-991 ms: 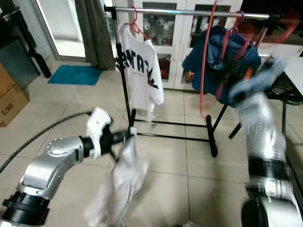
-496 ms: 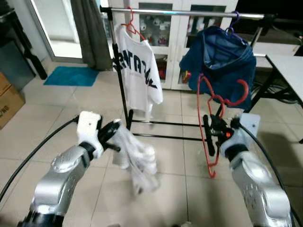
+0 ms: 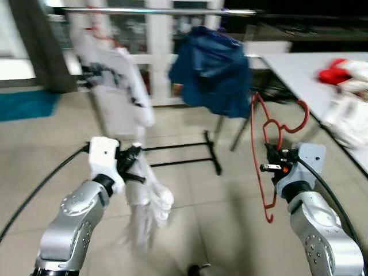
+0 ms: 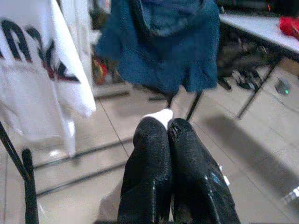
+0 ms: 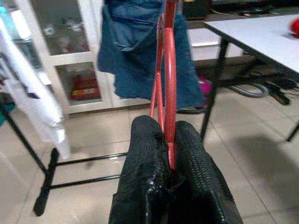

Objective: Hang hanger

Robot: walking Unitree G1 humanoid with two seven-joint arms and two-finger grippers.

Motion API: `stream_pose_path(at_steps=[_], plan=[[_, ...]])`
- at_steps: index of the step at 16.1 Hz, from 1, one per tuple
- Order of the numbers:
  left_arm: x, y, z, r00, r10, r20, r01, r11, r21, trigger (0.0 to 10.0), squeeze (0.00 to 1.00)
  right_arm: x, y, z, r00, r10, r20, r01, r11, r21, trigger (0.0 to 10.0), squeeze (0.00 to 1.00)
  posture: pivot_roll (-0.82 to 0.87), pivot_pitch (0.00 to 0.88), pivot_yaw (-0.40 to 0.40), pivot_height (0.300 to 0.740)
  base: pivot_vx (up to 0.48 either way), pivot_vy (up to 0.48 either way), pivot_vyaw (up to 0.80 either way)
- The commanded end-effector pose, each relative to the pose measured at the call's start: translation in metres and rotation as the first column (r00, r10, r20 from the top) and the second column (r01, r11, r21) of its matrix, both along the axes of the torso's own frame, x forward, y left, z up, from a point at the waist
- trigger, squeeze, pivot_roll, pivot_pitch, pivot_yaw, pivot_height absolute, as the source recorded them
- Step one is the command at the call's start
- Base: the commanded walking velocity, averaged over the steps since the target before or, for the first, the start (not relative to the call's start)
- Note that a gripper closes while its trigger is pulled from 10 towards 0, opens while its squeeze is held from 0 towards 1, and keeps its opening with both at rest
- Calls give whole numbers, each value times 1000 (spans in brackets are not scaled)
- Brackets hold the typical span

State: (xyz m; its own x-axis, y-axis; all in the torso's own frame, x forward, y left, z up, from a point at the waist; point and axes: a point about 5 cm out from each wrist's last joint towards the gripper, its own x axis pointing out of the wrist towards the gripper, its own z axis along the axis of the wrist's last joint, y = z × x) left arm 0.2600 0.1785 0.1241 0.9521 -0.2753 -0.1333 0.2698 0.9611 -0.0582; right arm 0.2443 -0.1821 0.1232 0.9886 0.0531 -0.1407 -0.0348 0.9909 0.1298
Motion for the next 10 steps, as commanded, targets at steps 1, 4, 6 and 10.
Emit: stream_pose_path(at_steps=[1,4,6,10], plan=[[-1,1,10,997,32,64,-32,999,7,10000,0,1,-2,5,999,18,27,-18,1000,10,10000,0,-73,0,-83,740,0,0,-800],[3,10,13,983,163,80,-166,986,32,10000,0,6,7,10,995,92,45,-95,993,69,10000,0,-28,0,-109,740,0,0,-800],[-4,8,18,992,113,60,-114,993,17,10000,0,6,7,6,995,92,44,-94,994,47,10000,0,-13,0,-126,740,0,0,-800],[-8,-9,16,997,10,70,-16,996,87,10000,0,-5,2,5,993,112,27,-114,989,93,10000,0,-30,0,-80,740,0,0,-800]])
